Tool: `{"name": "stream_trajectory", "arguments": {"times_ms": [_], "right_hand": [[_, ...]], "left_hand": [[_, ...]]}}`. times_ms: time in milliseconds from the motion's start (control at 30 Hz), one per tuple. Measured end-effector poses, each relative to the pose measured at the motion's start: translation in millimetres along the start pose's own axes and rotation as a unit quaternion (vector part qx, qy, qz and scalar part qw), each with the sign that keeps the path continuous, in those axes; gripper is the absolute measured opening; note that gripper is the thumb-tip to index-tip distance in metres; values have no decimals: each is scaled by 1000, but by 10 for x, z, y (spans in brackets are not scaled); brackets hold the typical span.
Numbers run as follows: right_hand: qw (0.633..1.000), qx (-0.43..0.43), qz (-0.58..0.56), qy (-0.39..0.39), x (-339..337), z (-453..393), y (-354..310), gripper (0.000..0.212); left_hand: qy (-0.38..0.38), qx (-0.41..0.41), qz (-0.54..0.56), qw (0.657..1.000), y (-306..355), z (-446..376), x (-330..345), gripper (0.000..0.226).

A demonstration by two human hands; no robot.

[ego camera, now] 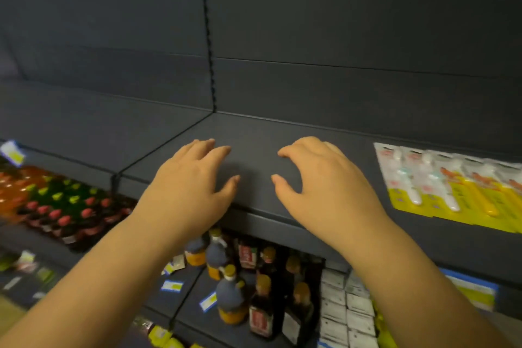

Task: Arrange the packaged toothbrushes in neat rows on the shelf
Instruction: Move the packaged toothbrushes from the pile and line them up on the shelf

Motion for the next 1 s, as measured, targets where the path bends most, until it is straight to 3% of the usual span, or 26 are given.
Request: {"name": "stream_trajectory", "arguments": {"times_ms": [467, 700, 1000], "right_hand": [[990, -116, -76, -8, 1328, -904, -2940, 39], [981, -169, -93, -32, 1878, -1243, -3971, 37], [959, -231, -152, -57, 2828, -1945, -5145, 40]], "left_hand": [[55, -131, -71, 987, -3165, 1091, -996, 60], [51, -222, -87, 970, -4276, 1507, -1205, 73], [27, -299, -144, 943, -5624, 1610, -1278, 73]]}}
Point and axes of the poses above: each hand's wrist, its own z-axis away from the middle knuckle, its own x-axis out of the palm, y = z × x, the point moved 1 cm from there along -z, towards the middle knuckle, and after that the axes turned 1 degree about x, right-handed, at the moved point
